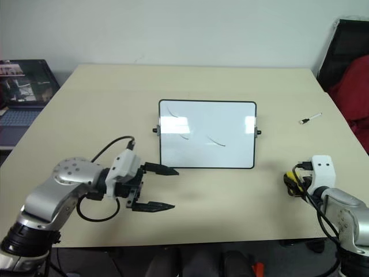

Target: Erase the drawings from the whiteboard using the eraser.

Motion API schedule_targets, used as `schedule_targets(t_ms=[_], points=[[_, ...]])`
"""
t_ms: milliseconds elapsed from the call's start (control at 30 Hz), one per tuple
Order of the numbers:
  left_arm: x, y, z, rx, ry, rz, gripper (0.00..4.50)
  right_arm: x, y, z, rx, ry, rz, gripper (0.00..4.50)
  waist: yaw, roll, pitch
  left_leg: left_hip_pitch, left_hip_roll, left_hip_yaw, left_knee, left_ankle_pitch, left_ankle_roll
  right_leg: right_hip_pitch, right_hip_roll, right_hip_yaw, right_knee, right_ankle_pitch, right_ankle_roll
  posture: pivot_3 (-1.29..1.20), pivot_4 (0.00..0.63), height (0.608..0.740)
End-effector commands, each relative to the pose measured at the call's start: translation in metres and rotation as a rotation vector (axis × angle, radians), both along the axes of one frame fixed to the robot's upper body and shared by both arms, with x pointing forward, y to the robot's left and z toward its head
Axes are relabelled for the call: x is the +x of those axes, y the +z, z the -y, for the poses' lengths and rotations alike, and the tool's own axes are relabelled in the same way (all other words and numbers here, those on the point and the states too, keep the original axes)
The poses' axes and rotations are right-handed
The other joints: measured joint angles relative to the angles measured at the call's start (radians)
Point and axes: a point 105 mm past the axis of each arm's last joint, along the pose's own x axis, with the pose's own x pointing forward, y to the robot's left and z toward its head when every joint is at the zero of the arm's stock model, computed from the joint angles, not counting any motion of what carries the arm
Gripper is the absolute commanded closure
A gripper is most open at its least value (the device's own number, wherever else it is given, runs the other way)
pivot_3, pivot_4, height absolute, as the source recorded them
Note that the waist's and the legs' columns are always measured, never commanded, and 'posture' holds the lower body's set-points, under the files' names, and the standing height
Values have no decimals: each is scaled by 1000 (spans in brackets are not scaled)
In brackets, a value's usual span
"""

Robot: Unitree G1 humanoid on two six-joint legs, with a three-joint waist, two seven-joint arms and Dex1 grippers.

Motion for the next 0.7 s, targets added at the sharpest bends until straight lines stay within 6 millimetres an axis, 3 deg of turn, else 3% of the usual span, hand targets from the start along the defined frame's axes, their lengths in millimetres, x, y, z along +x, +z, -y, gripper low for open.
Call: schedule_targets(t_ms=[33, 167, 267, 433, 700], points=[[1, 5, -3, -13, -7, 40, 0, 5, 8, 1, -20, -3, 42, 922, 0, 0, 0, 0, 0, 0, 0, 0, 0, 0, 0, 0, 0, 0, 0, 0, 150, 740], [-2, 7, 1, -16, -14, 44, 0, 6, 7, 1, -24, 1, 40, 922, 0, 0, 0, 0, 0, 0, 0, 0, 0, 0, 0, 0, 0, 0, 0, 0, 150, 740], [-4, 10, 4, -20, -20, 47, 0, 6, 7, 1, -21, 1, 41, 1538, 0, 0, 0, 0, 0, 0, 0, 0, 0, 0, 0, 0, 0, 0, 0, 0, 150, 740], [-5, 17, 10, -26, -28, 53, 0, 5, 9, 2, -20, 2, 45, 3156, 0, 0, 0, 0, 0, 0, 0, 0, 0, 0, 0, 0, 1, 0, 0, 0, 150, 740], [-4, 21, 15, -29, -24, 52, 0, 5, 11, 1, -10, 4, 51, 3190, 0, 0, 0, 0, 0, 0, 1, 0, 0, 0, 0, 0, 1, 0, 0, 0, 150, 740]])
